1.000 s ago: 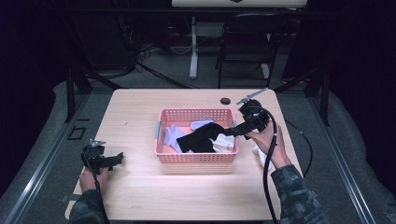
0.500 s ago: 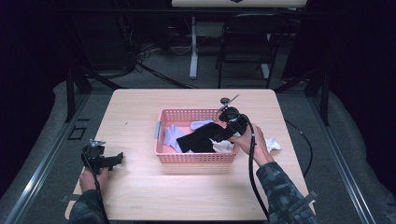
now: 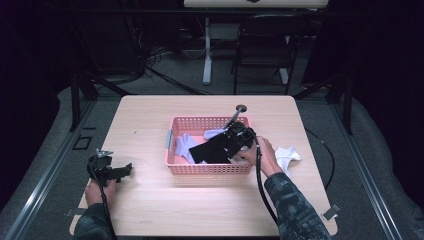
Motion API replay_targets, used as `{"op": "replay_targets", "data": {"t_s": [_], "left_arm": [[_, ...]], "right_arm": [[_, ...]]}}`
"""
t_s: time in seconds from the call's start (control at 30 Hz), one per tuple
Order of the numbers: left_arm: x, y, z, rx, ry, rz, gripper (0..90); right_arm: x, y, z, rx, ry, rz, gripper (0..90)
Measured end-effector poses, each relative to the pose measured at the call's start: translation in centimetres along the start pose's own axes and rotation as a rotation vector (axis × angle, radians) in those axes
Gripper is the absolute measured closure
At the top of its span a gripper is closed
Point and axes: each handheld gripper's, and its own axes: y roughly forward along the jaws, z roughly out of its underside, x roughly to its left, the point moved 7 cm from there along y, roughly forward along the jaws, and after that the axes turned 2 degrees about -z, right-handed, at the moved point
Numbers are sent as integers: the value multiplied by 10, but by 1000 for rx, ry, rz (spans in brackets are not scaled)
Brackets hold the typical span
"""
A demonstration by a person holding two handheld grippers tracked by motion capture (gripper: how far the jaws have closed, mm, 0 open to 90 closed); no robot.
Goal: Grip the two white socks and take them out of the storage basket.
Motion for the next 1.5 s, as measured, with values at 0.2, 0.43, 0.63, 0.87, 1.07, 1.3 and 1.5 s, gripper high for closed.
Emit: {"op": "replay_targets", "data": {"t_s": [0.2,0.43,0.63,0.87,1.07,1.3,1.5], "left_arm": [[0,0,0,0,-1,0,5],[0,0,0,0,0,0,5],[0,0,0,-1,-1,1,5],[0,0,0,-1,-1,1,5],[0,0,0,-1,0,1,5],[0,0,0,0,-1,1,5],[0,0,0,0,-2,0,5]], "right_arm": [[-3,5,3,37,0,11,409],[-4,3,8,38,35,-16,719],[-4,-7,7,4,41,-36,821],[-3,-26,6,-42,39,-43,847],[-2,-42,2,-93,32,-48,851],[-3,-58,-1,-115,26,-55,853],[-2,-73,-11,-147,14,-65,856]]}}
